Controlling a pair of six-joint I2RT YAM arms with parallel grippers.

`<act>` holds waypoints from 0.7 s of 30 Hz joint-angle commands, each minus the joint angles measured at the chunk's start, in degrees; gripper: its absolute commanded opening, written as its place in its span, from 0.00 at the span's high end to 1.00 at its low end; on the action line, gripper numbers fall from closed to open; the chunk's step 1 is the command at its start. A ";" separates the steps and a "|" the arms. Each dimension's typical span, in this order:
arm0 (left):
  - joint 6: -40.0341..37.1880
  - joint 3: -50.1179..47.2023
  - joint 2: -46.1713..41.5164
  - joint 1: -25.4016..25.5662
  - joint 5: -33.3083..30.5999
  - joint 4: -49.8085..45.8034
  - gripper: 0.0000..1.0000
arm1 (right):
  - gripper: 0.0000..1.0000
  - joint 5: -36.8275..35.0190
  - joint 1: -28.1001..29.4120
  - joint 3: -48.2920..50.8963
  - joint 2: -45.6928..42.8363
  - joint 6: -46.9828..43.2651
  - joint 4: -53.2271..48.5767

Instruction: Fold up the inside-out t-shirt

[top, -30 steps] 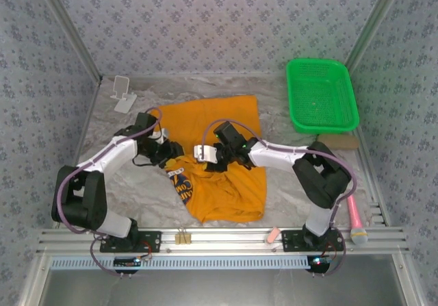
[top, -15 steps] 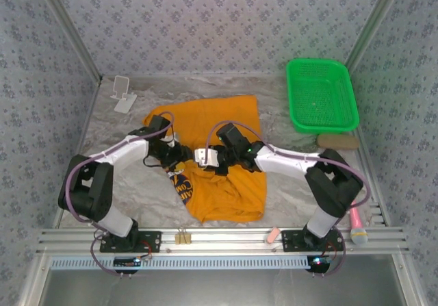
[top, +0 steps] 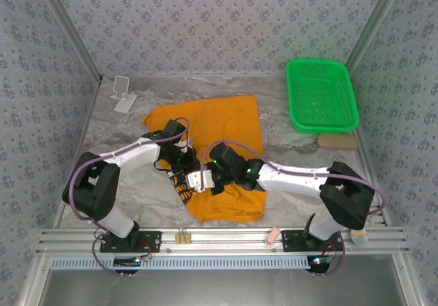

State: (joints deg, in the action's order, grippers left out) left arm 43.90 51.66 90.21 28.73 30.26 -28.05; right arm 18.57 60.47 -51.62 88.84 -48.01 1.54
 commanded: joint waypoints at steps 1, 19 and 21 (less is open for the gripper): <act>-2.96 0.26 1.53 -1.31 -3.49 -1.33 0.98 | 1.00 -1.72 2.94 -0.80 2.38 -0.40 -0.45; -9.76 -1.86 -4.88 -5.44 0.57 -5.78 0.82 | 0.80 -2.09 -6.60 5.83 -6.83 9.86 4.13; -9.34 -2.23 -5.63 -5.15 1.70 -7.68 0.84 | 0.70 -3.49 -8.43 6.09 -7.52 9.05 1.90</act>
State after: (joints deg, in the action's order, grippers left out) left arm 35.55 50.41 86.50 23.35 28.97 -31.20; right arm 16.47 53.45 -46.72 82.70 -39.29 5.37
